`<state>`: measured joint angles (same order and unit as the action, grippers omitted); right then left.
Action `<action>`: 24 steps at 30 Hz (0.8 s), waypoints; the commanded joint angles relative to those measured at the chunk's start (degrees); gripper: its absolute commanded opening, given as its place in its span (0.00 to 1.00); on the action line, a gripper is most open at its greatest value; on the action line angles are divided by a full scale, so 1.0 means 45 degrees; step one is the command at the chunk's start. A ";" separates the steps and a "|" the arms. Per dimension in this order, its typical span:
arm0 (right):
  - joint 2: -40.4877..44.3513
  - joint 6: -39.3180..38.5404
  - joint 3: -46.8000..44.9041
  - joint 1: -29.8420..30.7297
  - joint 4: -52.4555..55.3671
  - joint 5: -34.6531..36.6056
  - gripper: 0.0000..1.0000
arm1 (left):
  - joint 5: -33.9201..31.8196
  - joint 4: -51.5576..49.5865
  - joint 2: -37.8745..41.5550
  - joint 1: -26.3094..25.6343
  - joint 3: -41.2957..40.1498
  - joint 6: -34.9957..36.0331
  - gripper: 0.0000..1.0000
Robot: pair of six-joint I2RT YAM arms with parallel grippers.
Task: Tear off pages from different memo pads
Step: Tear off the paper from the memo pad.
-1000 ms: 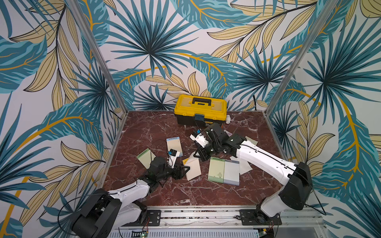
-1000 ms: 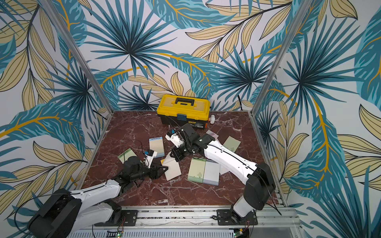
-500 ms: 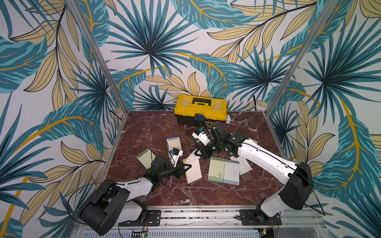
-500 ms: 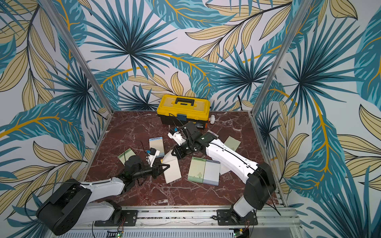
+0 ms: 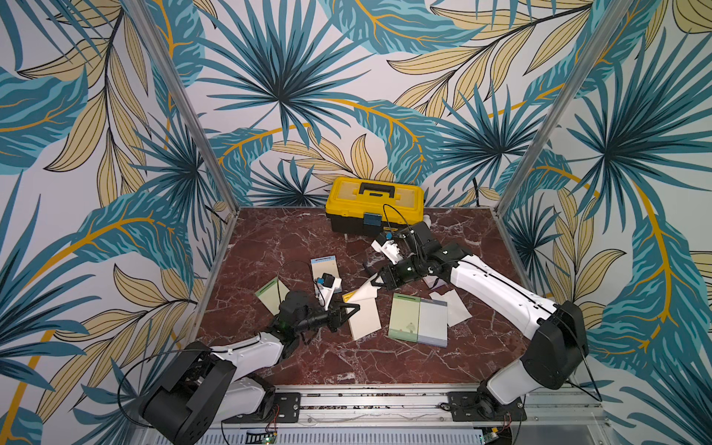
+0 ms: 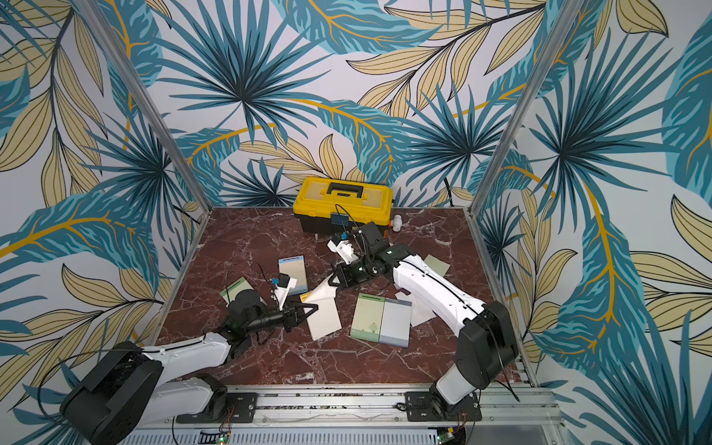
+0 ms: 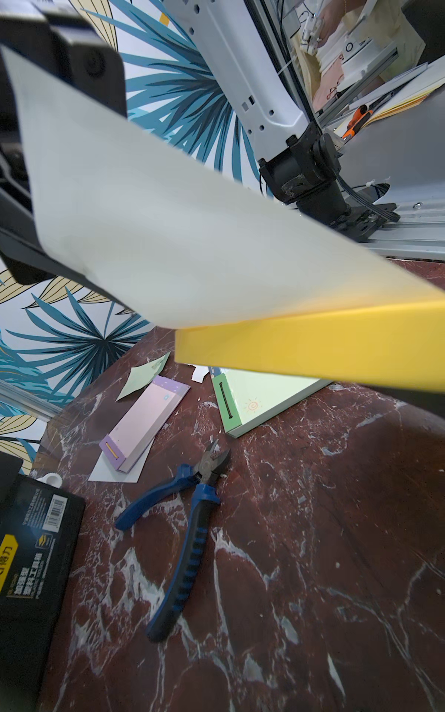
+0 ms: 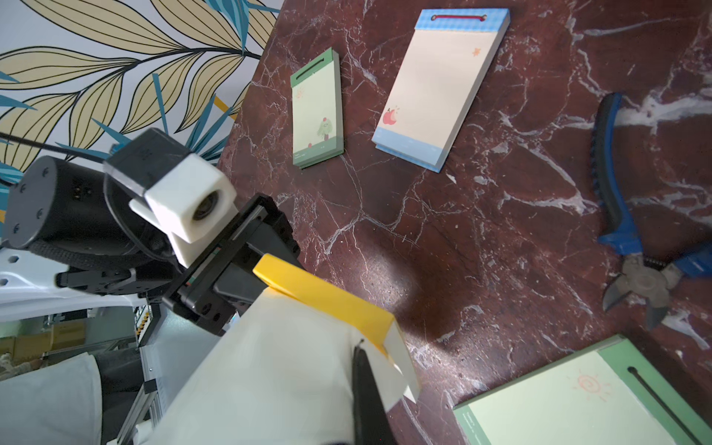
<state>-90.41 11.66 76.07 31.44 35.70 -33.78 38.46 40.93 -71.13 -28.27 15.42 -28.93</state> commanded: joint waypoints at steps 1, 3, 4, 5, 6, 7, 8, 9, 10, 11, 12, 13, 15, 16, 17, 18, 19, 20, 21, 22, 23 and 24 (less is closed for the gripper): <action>0.0778 0.0288 -0.0252 -0.0677 -0.0842 0.0580 0.00 | 0.0438 -0.0521 0.0080 -0.0030 0.0011 -0.0070 0.00; 0.0952 0.0294 -0.0353 -0.0820 -0.0791 0.0651 0.00 | 0.0443 -0.0442 -0.0007 -0.0036 0.0011 -0.0147 0.00; 0.1040 0.0289 -0.0463 -0.0881 -0.0872 0.0651 0.00 | 0.0471 -0.0377 -0.0046 -0.0025 0.0011 -0.0199 0.00; 0.1130 0.0306 -0.0566 -0.0944 -0.0920 0.0659 0.00 | 0.0517 -0.0284 -0.0117 -0.0028 0.0011 -0.0241 0.00; 0.1181 0.0310 -0.0625 -0.0974 -0.0959 0.0652 0.00 | 0.0541 -0.0286 -0.0163 -0.0041 0.0030 -0.0251 0.00; 0.1231 0.0302 -0.0690 -0.1008 -0.1005 0.0661 0.00 | 0.0565 -0.0264 -0.0235 -0.0033 0.0067 -0.0251 0.00; 0.1263 0.0302 -0.0743 -0.1058 -0.1037 0.0649 0.00 | 0.0599 -0.0244 -0.0300 -0.0033 0.0084 -0.0270 0.00; 0.1292 0.0319 -0.0796 -0.1088 -0.1039 0.0663 0.00 | 0.0606 -0.0201 -0.0334 -0.0028 0.0089 -0.0300 0.00; 0.1312 0.0303 -0.0845 -0.1135 -0.1043 0.0688 0.00 | 0.0684 -0.0103 -0.0375 -0.0026 0.0089 -0.0339 0.00; 0.1340 0.0322 -0.0901 -0.1192 -0.1077 0.0736 0.00 | 0.0744 -0.0074 -0.0411 -0.0028 0.0108 -0.0362 0.00; 0.1369 0.0353 -0.0958 -0.1251 -0.1095 0.0785 0.00 | 0.0769 -0.0130 -0.0387 -0.0031 0.0127 -0.0349 0.00; 0.1413 0.0355 -0.1016 -0.1333 -0.1158 0.0807 0.00 | 0.0773 -0.0223 -0.0368 -0.0022 0.0164 -0.0334 0.00; 0.1523 0.0441 -0.1174 -0.1523 -0.1316 0.0904 0.00 | 0.0816 -0.0369 -0.0326 -0.0023 0.0187 -0.0287 0.00; 0.1573 0.0470 -0.1241 -0.1639 -0.1386 0.0951 0.00 | 0.0804 -0.0429 -0.0286 -0.0030 0.0187 -0.0242 0.00; 0.1627 0.0511 -0.1317 -0.1747 -0.1456 0.0989 0.00 | 0.0809 -0.0488 -0.0252 -0.0029 0.0187 -0.0232 0.00; 0.1681 0.0538 -0.1400 -0.1860 -0.1539 0.1065 0.00 | 0.0810 -0.0546 -0.0228 -0.0027 0.0187 -0.0203 0.00; 0.1729 0.0553 -0.1502 -0.1995 -0.1633 0.1108 0.00 | 0.0839 -0.0613 -0.0210 -0.0031 0.0187 -0.0193 0.00; 0.1766 0.0582 -0.1583 -0.2105 -0.1710 0.1120 0.00 | 0.0846 -0.0633 -0.0208 -0.0019 0.0187 -0.0166 0.00; 0.1779 0.0586 -0.1645 -0.2231 -0.1723 0.1120 0.00 | 0.0868 -0.0639 -0.0225 -0.0017 0.0187 -0.0173 0.00; 0.1808 0.0592 -0.1714 -0.2344 -0.1762 0.1120 0.00 | 0.0904 -0.0679 -0.0230 -0.0025 0.0187 -0.0173 0.00; 0.1843 0.0604 -0.1778 -0.2423 -0.1830 0.1135 0.00 | 0.0908 -0.0713 -0.0265 -0.0024 0.0196 -0.0173 0.00; 0.1890 0.0614 -0.1878 -0.2495 -0.1937 0.1166 0.00 | 0.0928 -0.0738 -0.0286 -0.0029 0.0188 -0.0136 0.00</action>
<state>-83.48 13.87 69.30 21.12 29.98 -30.35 40.95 38.63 -72.47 -28.32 15.79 -30.26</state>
